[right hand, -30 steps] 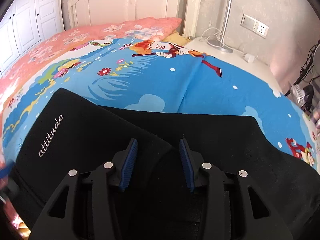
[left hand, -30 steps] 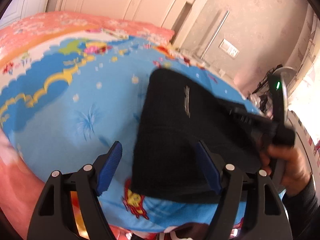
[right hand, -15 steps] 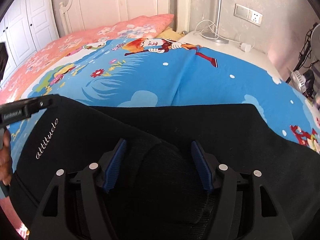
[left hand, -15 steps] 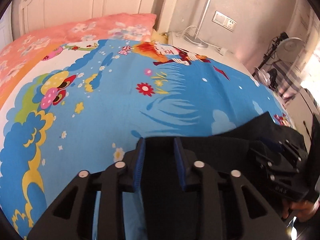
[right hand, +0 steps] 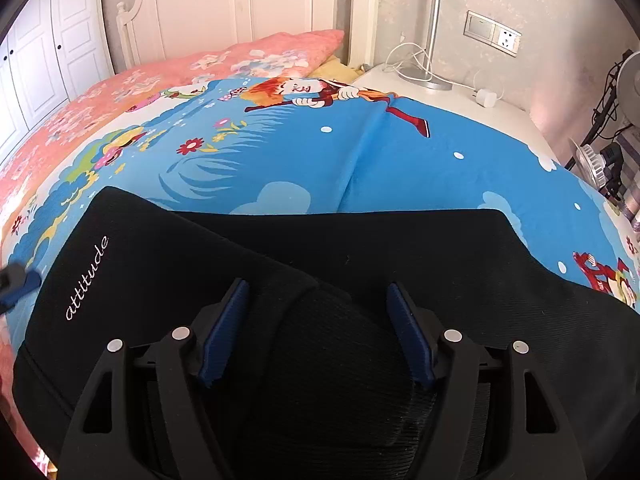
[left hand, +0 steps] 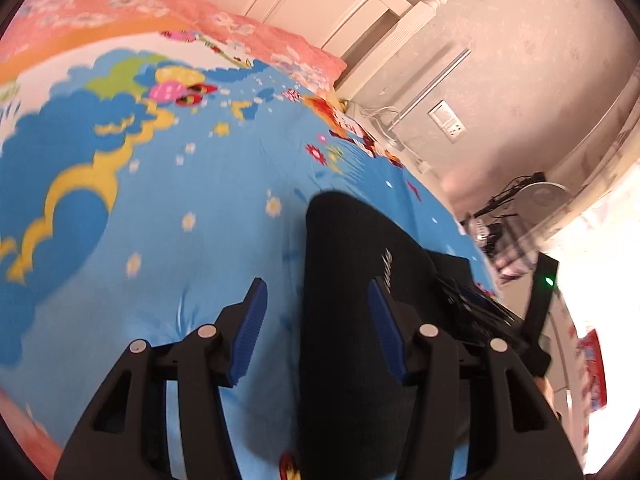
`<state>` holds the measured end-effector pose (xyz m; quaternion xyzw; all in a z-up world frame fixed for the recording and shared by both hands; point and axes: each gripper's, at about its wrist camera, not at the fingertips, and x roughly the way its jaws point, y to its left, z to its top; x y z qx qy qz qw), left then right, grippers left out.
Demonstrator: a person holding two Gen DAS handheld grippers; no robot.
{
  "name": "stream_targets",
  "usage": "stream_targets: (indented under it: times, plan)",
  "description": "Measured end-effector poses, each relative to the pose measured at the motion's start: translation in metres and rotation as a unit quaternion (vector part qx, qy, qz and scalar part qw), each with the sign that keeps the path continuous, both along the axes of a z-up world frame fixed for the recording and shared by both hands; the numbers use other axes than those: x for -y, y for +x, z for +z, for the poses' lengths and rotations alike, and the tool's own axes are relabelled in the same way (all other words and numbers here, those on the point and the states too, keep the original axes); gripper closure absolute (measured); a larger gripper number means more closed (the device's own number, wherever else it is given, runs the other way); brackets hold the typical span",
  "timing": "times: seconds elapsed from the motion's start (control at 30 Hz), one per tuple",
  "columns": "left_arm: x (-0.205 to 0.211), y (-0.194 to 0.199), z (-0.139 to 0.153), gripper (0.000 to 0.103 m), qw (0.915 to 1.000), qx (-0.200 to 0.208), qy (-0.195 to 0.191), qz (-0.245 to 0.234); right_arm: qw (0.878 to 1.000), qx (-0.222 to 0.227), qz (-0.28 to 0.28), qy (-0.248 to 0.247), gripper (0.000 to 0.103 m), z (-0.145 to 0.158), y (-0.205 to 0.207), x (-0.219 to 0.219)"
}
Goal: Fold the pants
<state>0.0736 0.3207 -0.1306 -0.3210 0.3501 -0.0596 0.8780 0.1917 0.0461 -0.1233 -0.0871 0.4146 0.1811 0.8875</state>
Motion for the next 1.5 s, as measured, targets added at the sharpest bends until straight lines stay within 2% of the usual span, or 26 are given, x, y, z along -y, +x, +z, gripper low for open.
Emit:
stream_targets:
  times: [0.03,0.17,0.4,0.47,0.57,0.67,0.7,0.77,0.83,0.87,0.93,1.0,1.07,1.17,1.27,1.47,1.5]
  plan:
    - [0.003,-0.01,-0.004,0.048,0.9999,0.001,-0.012,-0.007,1.0,0.001,0.0,-0.001,0.036,0.0,0.0,0.0]
    - [0.017,-0.029,-0.016,0.045,0.9995,-0.014,-0.014,-0.023,1.0,0.002,-0.003,-0.002,0.034,0.0,0.0,0.001]
    - [0.026,-0.043,-0.031,0.045,0.9964,-0.015,-0.069,-0.047,1.0,0.004,-0.011,-0.007,0.028,0.0,0.0,0.002]
    - [0.033,-0.041,-0.03,0.046,0.9971,-0.026,-0.051,-0.051,1.0,0.008,-0.014,-0.013,0.026,0.0,-0.001,0.001]
    - [0.031,-0.04,-0.03,0.056,0.9968,-0.032,-0.06,-0.042,1.0,0.011,-0.019,-0.021,0.018,0.001,-0.001,0.001]
    - [0.031,-0.045,-0.019,0.063,0.9973,-0.015,-0.056,-0.044,1.0,-0.013,-0.016,-0.021,0.017,0.008,0.003,0.005]
    - [0.033,-0.046,-0.014,0.063,0.9978,-0.011,-0.049,-0.044,0.999,-0.026,-0.021,-0.026,0.017,0.019,0.005,0.005]
    - [0.039,-0.048,-0.003,0.064,0.9988,-0.006,-0.027,-0.04,1.0,-0.025,-0.014,-0.013,0.017,0.046,0.002,-0.001]
    - [0.047,-0.048,0.008,0.064,0.9995,-0.006,0.002,-0.032,0.999,-0.039,0.035,0.014,0.017,0.083,-0.003,-0.022]
    - [0.053,-0.049,0.015,0.064,0.9994,-0.006,0.021,-0.028,0.997,-0.053,0.052,0.021,0.017,0.093,-0.003,-0.032]
    - [0.068,-0.051,0.028,0.064,0.9978,-0.004,0.063,-0.02,0.987,-0.115,0.108,0.029,0.017,0.106,0.002,-0.066]
    - [0.082,-0.052,0.041,0.065,0.9944,-0.003,0.105,-0.013,0.975,-0.168,0.144,0.001,0.017,0.104,0.006,-0.1]
    - [0.094,-0.05,0.05,0.065,0.9907,-0.002,0.136,-0.007,0.971,-0.174,0.158,-0.045,0.017,0.101,0.005,-0.125]
    - [0.115,-0.051,0.063,0.065,0.9814,-0.003,0.192,0.002,0.951,-0.201,0.209,-0.11,0.017,0.087,-0.005,-0.159]
    - [0.127,-0.05,0.071,0.065,0.9749,-0.004,0.223,0.008,0.94,-0.203,0.209,-0.176,0.017,0.07,-0.006,-0.176]
    - [0.146,-0.05,0.084,0.065,0.9625,0.003,0.271,0.008,0.932,-0.204,0.211,-0.211,0.017,0.063,-0.01,-0.181]
    - [0.148,-0.05,0.086,0.065,0.962,0.005,0.273,0.008,0.932,-0.196,0.216,-0.216,0.024,0.062,-0.012,-0.182]
